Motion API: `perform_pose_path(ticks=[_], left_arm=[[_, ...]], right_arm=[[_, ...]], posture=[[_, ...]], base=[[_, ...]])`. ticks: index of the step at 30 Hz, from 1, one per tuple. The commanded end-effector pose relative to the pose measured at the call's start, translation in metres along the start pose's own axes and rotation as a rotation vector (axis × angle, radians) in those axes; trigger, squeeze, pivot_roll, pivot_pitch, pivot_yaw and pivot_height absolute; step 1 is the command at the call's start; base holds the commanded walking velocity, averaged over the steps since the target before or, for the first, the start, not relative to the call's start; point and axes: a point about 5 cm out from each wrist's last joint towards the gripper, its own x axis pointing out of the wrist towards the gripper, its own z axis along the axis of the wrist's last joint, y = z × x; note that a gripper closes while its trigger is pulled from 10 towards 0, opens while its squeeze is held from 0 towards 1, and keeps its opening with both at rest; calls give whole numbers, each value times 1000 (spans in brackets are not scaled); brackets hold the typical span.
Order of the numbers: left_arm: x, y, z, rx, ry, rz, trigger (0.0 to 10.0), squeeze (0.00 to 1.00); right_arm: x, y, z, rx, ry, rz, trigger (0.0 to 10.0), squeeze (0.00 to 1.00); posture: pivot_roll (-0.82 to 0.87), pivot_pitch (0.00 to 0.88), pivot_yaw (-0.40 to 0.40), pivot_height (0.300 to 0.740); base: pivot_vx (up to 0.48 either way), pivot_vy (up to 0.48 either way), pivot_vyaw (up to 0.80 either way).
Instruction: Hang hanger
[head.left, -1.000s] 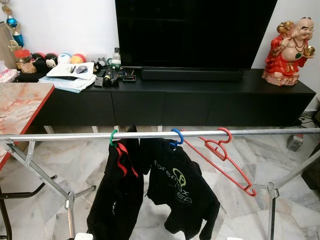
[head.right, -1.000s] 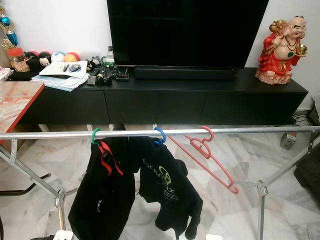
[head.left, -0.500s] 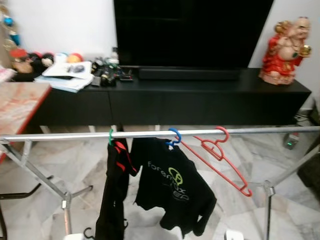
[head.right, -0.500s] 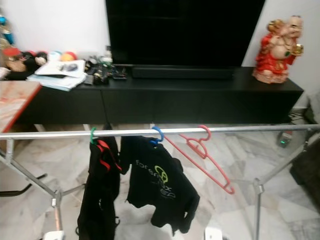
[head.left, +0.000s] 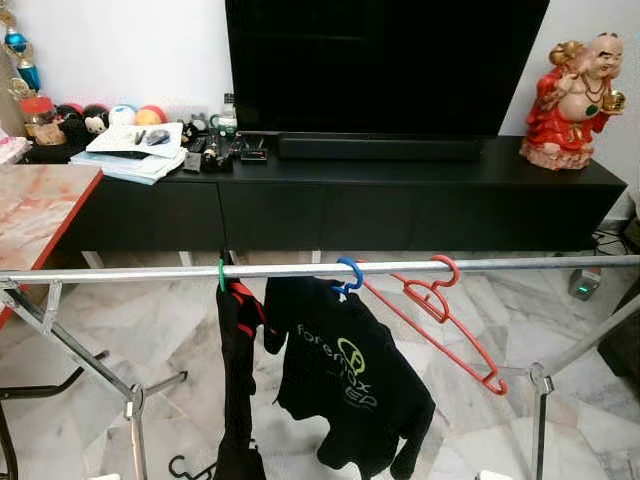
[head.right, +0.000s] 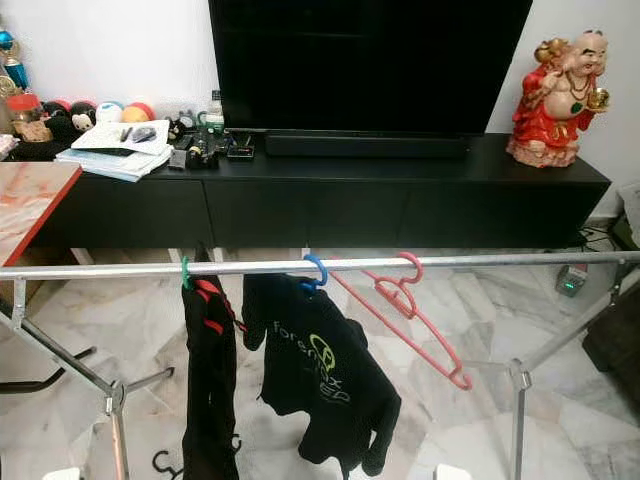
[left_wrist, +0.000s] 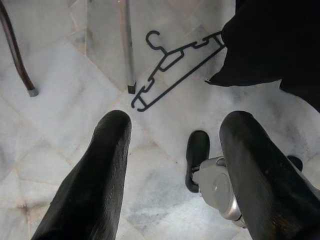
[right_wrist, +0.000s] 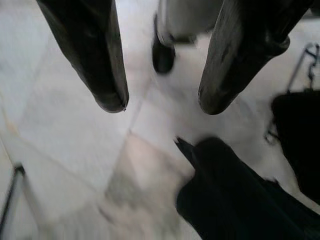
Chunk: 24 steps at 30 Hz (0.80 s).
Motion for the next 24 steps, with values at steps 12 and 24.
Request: perform_pose_path(ticks=[12, 24], left_arm=[[-2, -7, -15, 40, 32, -36, 10000, 0], [0, -10, -9, 66, 34, -44, 10000, 0]], right_arm=[[-49, 12, 89, -20, -694, 122, 10000, 0], [-78, 55, 148, -119, -797, 373, 10000, 0]], posture=[[58, 0, -65, 740], [33, 0, -52, 740]], base=[[0, 0, 0], [0, 0, 0]])
